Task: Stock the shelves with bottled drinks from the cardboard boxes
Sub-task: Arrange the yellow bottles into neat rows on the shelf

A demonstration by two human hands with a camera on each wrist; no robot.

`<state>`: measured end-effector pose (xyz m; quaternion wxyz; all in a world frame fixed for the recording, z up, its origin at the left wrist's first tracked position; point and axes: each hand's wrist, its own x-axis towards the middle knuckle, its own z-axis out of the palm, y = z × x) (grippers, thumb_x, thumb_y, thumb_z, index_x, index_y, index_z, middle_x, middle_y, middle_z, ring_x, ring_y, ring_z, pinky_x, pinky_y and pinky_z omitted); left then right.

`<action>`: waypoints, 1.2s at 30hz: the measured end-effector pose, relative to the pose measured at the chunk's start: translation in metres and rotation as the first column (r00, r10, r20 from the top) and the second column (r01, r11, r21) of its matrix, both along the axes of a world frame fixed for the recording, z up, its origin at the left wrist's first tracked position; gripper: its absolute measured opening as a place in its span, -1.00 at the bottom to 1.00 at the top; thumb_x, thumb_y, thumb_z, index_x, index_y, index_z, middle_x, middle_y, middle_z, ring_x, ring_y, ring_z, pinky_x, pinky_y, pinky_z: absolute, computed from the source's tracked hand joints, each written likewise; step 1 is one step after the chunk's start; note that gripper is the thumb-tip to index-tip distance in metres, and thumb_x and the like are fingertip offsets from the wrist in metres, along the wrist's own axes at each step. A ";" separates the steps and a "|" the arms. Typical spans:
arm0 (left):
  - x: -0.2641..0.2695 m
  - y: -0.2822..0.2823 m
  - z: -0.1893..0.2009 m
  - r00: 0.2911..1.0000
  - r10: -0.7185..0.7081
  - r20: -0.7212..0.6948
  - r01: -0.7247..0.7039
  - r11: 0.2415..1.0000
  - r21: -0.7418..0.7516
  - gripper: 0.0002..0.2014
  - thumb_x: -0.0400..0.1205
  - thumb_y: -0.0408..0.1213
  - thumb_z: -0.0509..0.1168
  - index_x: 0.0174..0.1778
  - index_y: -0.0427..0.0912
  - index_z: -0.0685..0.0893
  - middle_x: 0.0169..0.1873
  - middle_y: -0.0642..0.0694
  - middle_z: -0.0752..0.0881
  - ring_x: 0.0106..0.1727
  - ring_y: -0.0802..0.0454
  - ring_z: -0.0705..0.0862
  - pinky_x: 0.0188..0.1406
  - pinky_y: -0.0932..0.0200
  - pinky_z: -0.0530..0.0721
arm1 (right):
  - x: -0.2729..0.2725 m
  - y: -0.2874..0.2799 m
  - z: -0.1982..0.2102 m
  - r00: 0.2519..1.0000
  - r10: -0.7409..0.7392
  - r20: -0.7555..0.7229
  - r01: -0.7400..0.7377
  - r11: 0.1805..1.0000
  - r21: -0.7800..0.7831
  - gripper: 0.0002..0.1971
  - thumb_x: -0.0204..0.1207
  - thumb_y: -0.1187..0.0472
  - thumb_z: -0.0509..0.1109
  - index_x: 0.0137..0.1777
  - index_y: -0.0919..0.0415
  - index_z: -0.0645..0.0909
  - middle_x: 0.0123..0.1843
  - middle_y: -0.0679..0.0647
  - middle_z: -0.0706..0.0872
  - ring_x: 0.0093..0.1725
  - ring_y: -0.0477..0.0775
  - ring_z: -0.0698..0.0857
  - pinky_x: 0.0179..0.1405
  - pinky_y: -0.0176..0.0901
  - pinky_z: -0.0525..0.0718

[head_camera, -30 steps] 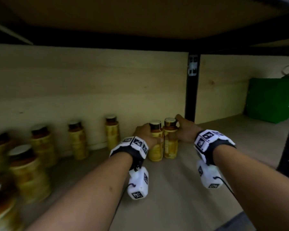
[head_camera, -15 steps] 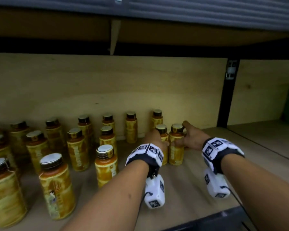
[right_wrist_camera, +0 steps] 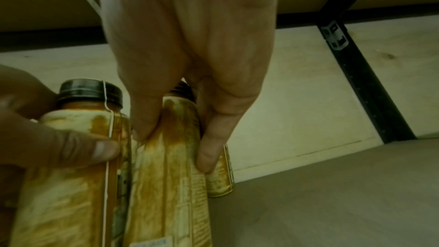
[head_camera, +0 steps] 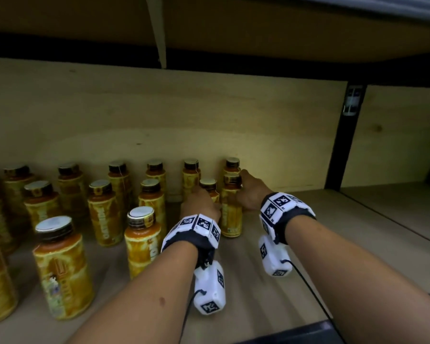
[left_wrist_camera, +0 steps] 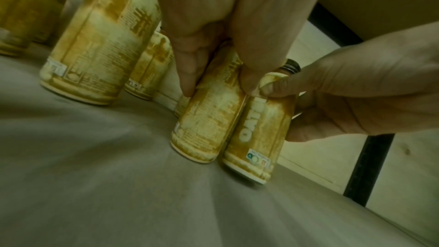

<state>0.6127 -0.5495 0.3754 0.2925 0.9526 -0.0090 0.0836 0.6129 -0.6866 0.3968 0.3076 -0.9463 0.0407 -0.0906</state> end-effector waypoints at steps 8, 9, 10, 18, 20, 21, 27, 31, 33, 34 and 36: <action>-0.005 0.000 0.003 1.000 0.004 -0.001 -0.004 1.000 0.030 -0.42 0.56 -0.02 0.41 0.37 -0.29 0.43 0.27 -0.25 0.62 0.27 -0.24 0.63 0.14 0.00 0.60 | -0.024 -0.044 -0.015 0.974 -0.225 0.039 0.215 0.962 0.168 -0.39 0.45 0.00 0.56 0.34 0.21 0.35 0.26 0.15 0.62 0.19 0.21 0.66 0.03 -0.03 0.66; -0.005 0.000 0.003 1.000 0.000 -0.001 0.000 0.999 0.038 -0.43 0.57 -0.02 0.40 0.36 -0.29 0.44 0.26 -0.25 0.63 0.27 -0.24 0.63 0.13 0.01 0.60 | -0.026 -0.051 -0.015 0.972 -0.234 0.016 0.226 0.955 0.193 -0.40 0.42 -0.01 0.58 0.30 0.20 0.37 0.26 0.14 0.62 0.18 0.21 0.67 0.08 0.02 0.71; -0.005 -0.001 0.003 1.000 0.000 -0.002 0.000 0.999 0.045 -0.44 0.57 -0.02 0.40 0.36 -0.29 0.44 0.26 -0.24 0.63 0.26 -0.23 0.63 0.12 0.01 0.60 | -0.027 -0.055 -0.015 0.971 -0.240 -0.005 0.235 0.946 0.223 -0.42 0.39 0.00 0.61 0.25 0.18 0.39 0.24 0.15 0.63 0.15 0.22 0.68 0.08 0.10 0.75; -0.007 -0.002 0.002 1.000 0.020 0.015 -0.020 0.999 0.033 -0.53 0.58 -0.05 0.38 0.30 -0.26 0.50 0.23 -0.22 0.64 0.25 -0.21 0.64 0.14 0.01 0.60 | -0.020 -0.027 -0.004 0.986 -0.167 0.012 0.168 0.985 -0.036 -0.34 0.45 0.03 0.56 0.42 0.24 0.32 0.31 0.24 0.61 0.25 0.27 0.65 0.17 0.09 0.70; -0.006 -0.003 0.001 0.999 0.036 0.008 -0.036 0.999 0.011 -0.51 0.59 -0.06 0.39 0.33 -0.25 0.47 0.24 -0.22 0.64 0.24 -0.21 0.64 0.14 0.00 0.60 | -0.016 -0.019 -0.002 0.989 -0.150 0.006 0.149 0.976 -0.159 -0.31 0.48 0.04 0.52 0.47 0.27 0.27 0.34 0.28 0.58 0.28 0.31 0.63 0.16 0.09 0.67; -0.006 -0.003 0.001 0.999 0.039 0.004 -0.039 0.999 0.005 -0.50 0.59 -0.06 0.38 0.34 -0.25 0.46 0.24 -0.22 0.63 0.25 -0.21 0.64 0.14 0.00 0.60 | -0.015 -0.017 0.000 0.988 -0.154 0.001 0.151 0.969 -0.194 -0.31 0.48 0.04 0.51 0.48 0.28 0.26 0.34 0.29 0.58 0.28 0.31 0.62 0.17 0.09 0.67; 0.001 -0.002 -0.003 0.999 0.035 0.010 -0.035 0.999 -0.020 -0.47 0.56 -0.05 0.42 0.34 -0.26 0.47 0.25 -0.23 0.63 0.27 -0.23 0.63 0.16 -0.02 0.60 | -0.015 -0.021 0.011 0.986 -0.142 -0.082 0.126 0.976 -0.175 -0.32 0.42 0.01 0.57 0.39 0.26 0.32 0.25 0.25 0.60 0.11 0.29 0.72 0.07 0.19 0.77; 0.005 -0.002 -0.004 0.999 0.004 0.032 -0.004 1.000 0.002 -0.51 0.55 -0.06 0.43 0.28 -0.26 0.51 0.23 -0.24 0.64 0.24 -0.23 0.64 0.08 0.02 0.61 | -0.021 -0.022 0.012 0.989 -0.135 -0.065 0.118 0.968 -0.221 -0.34 0.42 -0.05 0.56 0.36 0.25 0.35 0.24 0.25 0.60 0.10 0.30 0.72 0.06 0.22 0.76; 0.007 -0.001 -0.004 0.999 0.001 0.033 -0.001 1.000 0.008 -0.48 0.54 -0.05 0.44 0.31 -0.26 0.50 0.24 -0.24 0.64 0.25 -0.24 0.64 0.10 0.01 0.61 | -0.022 -0.022 0.014 0.989 -0.128 -0.072 0.108 0.966 -0.234 -0.35 0.42 -0.06 0.56 0.35 0.24 0.36 0.24 0.23 0.61 0.09 0.29 0.72 0.06 0.21 0.76; 0.007 -0.001 -0.005 1.000 -0.002 0.030 0.002 1.000 0.011 -0.47 0.54 -0.04 0.44 0.31 -0.26 0.50 0.24 -0.24 0.64 0.25 -0.24 0.64 0.10 0.01 0.61 | -0.021 -0.023 0.014 0.990 -0.118 -0.079 0.097 0.967 -0.235 -0.35 0.42 -0.06 0.57 0.35 0.24 0.36 0.24 0.23 0.61 0.09 0.28 0.72 0.06 0.20 0.76; 0.010 -0.001 -0.006 0.999 -0.007 0.034 0.006 1.000 0.018 -0.47 0.54 -0.04 0.44 0.31 -0.27 0.50 0.23 -0.24 0.64 0.24 -0.23 0.64 0.08 0.01 0.61 | -0.019 -0.024 0.015 0.989 -0.109 -0.096 0.084 0.968 -0.235 -0.33 0.40 -0.07 0.58 0.36 0.23 0.36 0.26 0.22 0.60 0.11 0.27 0.72 0.07 0.19 0.76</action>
